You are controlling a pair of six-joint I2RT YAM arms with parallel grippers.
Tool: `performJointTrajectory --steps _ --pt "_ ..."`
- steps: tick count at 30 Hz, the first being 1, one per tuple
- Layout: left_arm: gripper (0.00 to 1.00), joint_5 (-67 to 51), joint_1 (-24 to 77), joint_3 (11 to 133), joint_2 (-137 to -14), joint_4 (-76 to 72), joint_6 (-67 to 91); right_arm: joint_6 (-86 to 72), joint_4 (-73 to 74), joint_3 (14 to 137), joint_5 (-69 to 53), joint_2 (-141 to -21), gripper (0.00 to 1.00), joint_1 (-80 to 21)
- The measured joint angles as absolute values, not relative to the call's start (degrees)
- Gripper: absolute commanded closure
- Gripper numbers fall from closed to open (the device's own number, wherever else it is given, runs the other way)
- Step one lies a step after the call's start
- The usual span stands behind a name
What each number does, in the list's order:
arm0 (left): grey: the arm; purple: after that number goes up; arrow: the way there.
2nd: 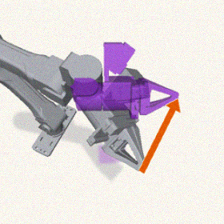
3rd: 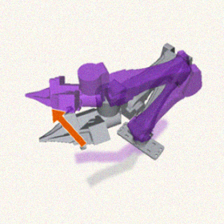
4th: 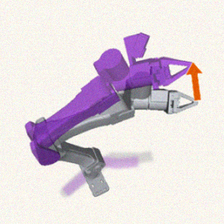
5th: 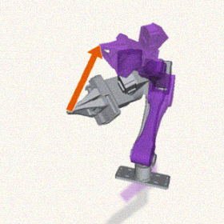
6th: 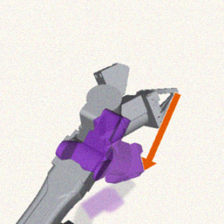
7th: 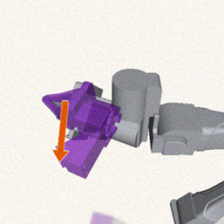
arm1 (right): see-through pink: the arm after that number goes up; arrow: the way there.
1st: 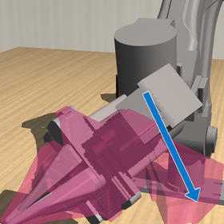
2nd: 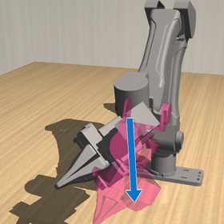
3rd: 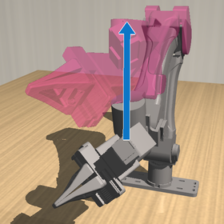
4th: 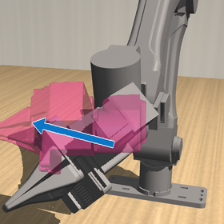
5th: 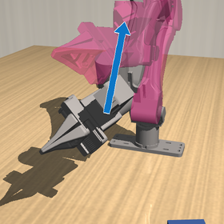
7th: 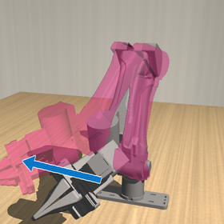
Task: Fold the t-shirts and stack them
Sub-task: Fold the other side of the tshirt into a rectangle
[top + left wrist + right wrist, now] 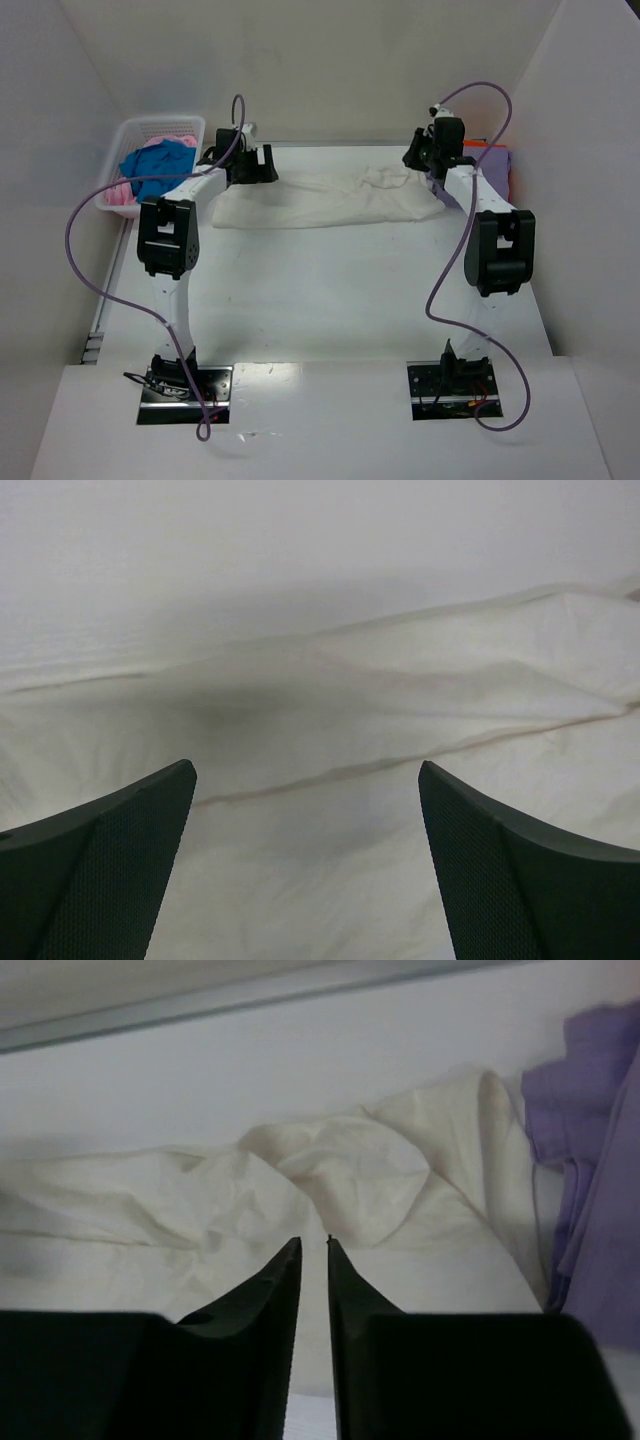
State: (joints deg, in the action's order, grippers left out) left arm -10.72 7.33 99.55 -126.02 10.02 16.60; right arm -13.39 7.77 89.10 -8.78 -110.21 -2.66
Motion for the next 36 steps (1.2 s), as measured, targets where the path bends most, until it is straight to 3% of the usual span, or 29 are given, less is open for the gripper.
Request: performJointTrajectory --steps 1,4,15,22,36 --pt "0.0 -10.9 7.33 100.16 -126.41 9.63 16.6 -13.67 7.49 87.39 -8.95 -110.19 0.88 -2.26" --pt "0.0 -11.44 7.46 100.86 -127.5 8.97 16.62 -14.22 7.86 83.46 -9.72 -111.11 0.92 -1.93" --pt "0.0 -11.79 8.88 100.92 -129.99 11.6 16.62 -14.31 9.37 83.35 -11.4 -119.59 0.91 -2.09" --pt "0.0 -11.7 9.1 100.05 -130.04 12.67 16.62 -14.02 11.79 92.07 -11.86 -125.75 0.85 -2.09" --pt "0.0 -11.18 9.1 100.03 -130.04 13.08 16.38 -14.22 16.38 116.33 -14.44 -140.66 0.84 -2.9"
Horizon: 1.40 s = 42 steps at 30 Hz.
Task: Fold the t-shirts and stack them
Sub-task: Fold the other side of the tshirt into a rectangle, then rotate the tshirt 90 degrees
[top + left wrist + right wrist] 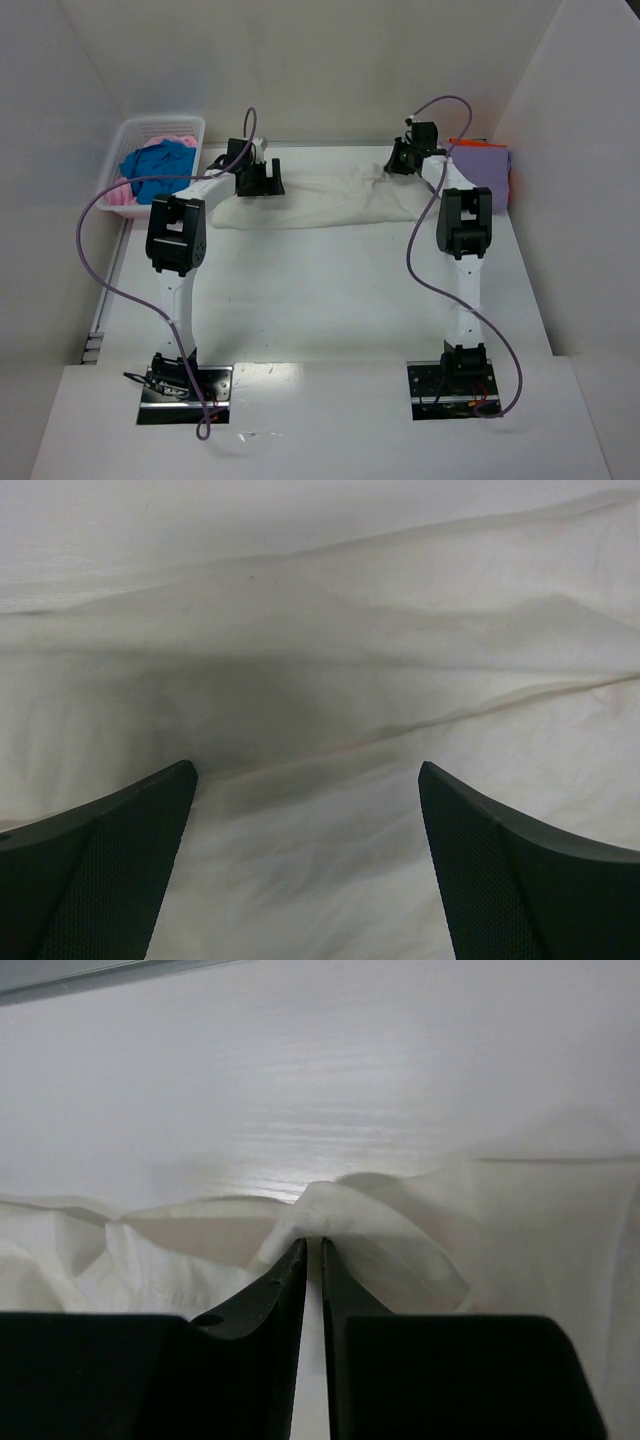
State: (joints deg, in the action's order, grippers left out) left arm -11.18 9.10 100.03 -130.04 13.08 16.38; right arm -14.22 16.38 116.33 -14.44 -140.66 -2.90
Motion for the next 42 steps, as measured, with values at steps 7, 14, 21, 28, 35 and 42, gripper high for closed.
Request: performJointTrajectory --steps 7,14,21,28,35,42 --pt "0.0 -10.79 9.15 99.98 -130.04 13.08 16.36 -15.49 18.92 123.76 -14.74 -144.51 0.81 -4.14" --pt "0.0 -10.22 9.26 99.98 -129.88 13.41 15.03 -15.53 20.69 130.61 -14.04 -143.39 0.69 -4.25" --pt "0.0 -6.55 9.23 99.96 -129.38 15.14 11.62 -15.51 19.86 118.76 -12.08 -129.25 0.65 -4.25" --pt "0.0 -1.69 9.13 100.95 -129.34 17.37 4.49 -17.47 15.9 93.1 -7.64 -109.8 0.81 -4.25" --pt "0.0 1.45 9.15 102.15 -129.34 18.63 -7.92 -22.41 16.64 78.11 -5.41 -108.12 0.86 -4.25" --pt "0.0 8.23 9.67 103.26 -129.36 20.69 -16.38 -24.27 17.19 76.49 -5.15 -106.96 0.73 -4.25"
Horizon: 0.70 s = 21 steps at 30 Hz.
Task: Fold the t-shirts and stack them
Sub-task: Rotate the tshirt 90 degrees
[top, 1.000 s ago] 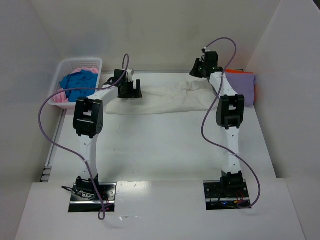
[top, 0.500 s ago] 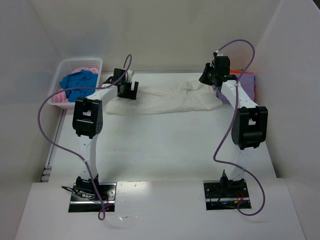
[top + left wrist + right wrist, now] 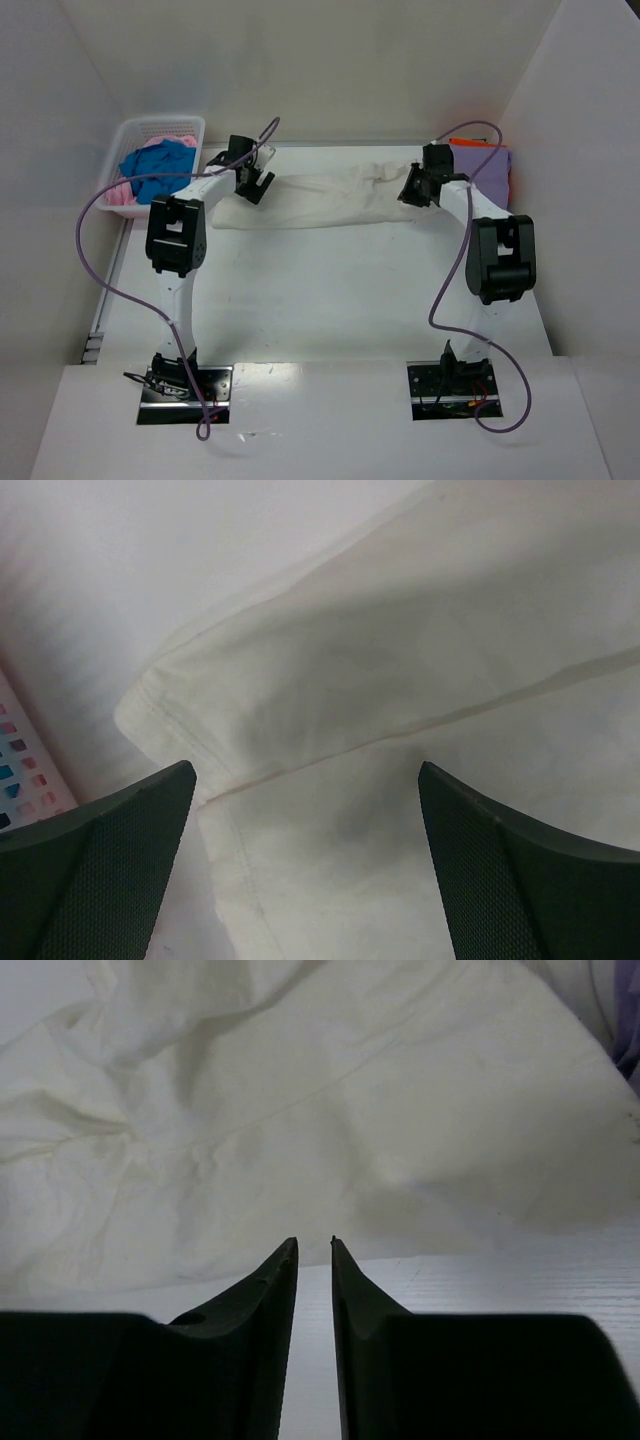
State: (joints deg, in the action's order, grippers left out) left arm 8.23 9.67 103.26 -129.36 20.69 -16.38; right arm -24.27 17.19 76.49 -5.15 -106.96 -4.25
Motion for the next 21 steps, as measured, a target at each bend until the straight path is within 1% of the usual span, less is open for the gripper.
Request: performJointTrajectory --steps 2,4,5,10,13,17,21 --pt "0.0 8.97 9.91 102.3 -129.36 20.88 -17.96 -24.49 17.15 76.49 -4.99 -105.95 0.71 -4.25" --pt "0.0 9.13 10.2 101.49 -129.23 20.6 -19.44 -24.6 17.15 76.49 -4.86 -104.75 0.66 -4.25" --pt "0.0 9.17 10.35 101.19 -129.21 20.32 -19.9 -24.64 17.15 76.49 -4.82 -104.16 0.66 -4.25" --pt "0.0 11.55 11.66 99.59 -128.53 18.68 -22.39 -24.69 17.23 76.49 -4.67 -101.8 0.54 -4.25" --pt "0.0 12.43 12.62 98.98 -128.11 18.9 -23.7 -24.62 17.47 76.49 -4.34 -100.18 0.52 -4.25" --pt "0.0 10.61 13.37 98.65 -127.31 22.13 -23.49 -24.56 17.61 76.49 -3.64 -97.65 0.5 -4.1" --pt "0.0 9.54 14.96 95.29 -124.53 24.8 -20.93 -24.36 17.61 76.49 -3.57 -96.31 0.47 -3.49"
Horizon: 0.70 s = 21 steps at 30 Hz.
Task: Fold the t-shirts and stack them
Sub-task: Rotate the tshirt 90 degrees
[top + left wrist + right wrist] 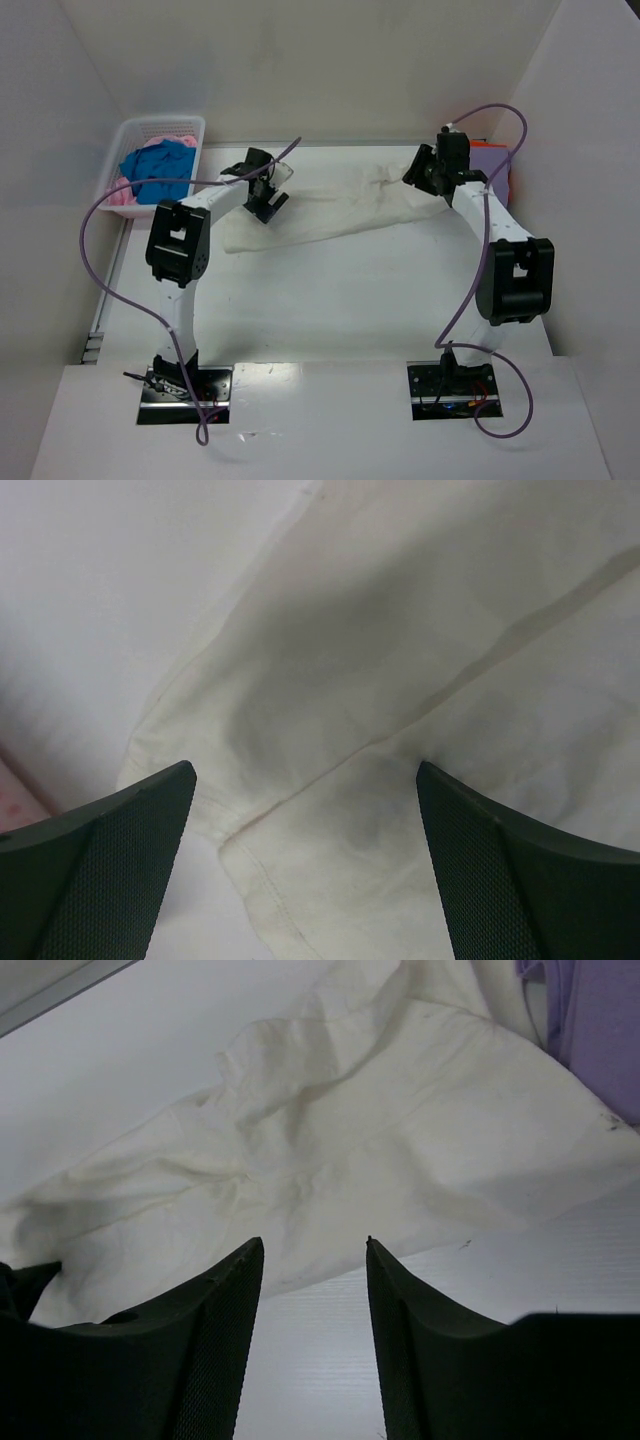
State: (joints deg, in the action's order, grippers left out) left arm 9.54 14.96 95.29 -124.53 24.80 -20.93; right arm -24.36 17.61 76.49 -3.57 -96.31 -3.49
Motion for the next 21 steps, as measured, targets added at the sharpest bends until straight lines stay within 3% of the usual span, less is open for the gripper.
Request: performJointTrajectory --steps 11,21 --pt "0.0 -1.34 22.35 79.15 -113.73 29.39 -4.99 -23.0 18.04 75.31 -4.89 -96.25 0.44 -2.94" --pt "0.0 -5.32 35.7 68.73 -105.67 31.09 5.78 -23.38 17.76 68.58 -5.93 -96.25 0.43 -3.11"
